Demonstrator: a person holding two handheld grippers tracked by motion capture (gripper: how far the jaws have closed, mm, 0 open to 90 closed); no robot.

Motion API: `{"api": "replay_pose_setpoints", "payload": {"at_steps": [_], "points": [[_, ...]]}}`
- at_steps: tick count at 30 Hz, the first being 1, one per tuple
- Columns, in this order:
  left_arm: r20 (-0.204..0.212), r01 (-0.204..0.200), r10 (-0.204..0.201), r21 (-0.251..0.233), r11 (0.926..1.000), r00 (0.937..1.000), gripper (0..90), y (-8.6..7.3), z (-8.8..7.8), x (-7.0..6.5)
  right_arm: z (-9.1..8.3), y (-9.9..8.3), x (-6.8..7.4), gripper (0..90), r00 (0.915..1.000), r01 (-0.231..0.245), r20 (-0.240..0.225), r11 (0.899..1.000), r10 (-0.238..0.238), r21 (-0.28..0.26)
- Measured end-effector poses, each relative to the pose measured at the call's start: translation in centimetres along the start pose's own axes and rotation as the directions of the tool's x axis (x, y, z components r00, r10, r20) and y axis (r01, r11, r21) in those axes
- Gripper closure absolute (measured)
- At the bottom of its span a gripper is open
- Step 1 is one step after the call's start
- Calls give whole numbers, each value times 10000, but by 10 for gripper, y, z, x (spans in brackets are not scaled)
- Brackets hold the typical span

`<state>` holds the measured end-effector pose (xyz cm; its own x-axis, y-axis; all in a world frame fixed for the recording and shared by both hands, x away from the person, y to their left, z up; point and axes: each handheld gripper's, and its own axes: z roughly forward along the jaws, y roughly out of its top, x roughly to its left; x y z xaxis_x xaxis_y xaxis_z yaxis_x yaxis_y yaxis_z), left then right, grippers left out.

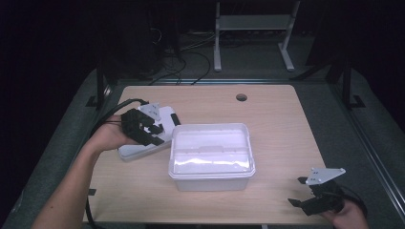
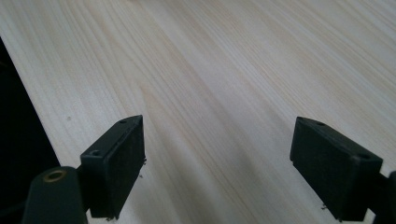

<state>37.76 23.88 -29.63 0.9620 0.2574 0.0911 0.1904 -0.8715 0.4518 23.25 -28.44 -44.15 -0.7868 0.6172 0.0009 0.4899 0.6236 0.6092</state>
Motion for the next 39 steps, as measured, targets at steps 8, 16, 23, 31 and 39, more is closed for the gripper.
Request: {"api": "replay_pose_setpoints", "payload": {"at_steps": [8,16,23,31,39], "points": [[-62,568,-567,229,9981,9984,553,-24,15,25,3,-2,-4,175,9999,-119,-63,9999,120,58],[-326,944,-926,605,9937,9952,580,-43,38,56,9,-1,-6,175,9998,-161,-81,9996,163,237],[-652,1386,-1338,768,9874,9889,648,-61,56,71,8,-3,-9,175,9995,-300,2,9992,300,250],[-746,1853,-1780,1067,9769,9812,604,-69,67,80,5,-2,-8,175,9995,-311,98,9993,310,194],[-648,1928,-1848,1535,9692,9806,604,-71,81,86,2,-2,-4,176,9993,-340,176,9993,337,177]]}}
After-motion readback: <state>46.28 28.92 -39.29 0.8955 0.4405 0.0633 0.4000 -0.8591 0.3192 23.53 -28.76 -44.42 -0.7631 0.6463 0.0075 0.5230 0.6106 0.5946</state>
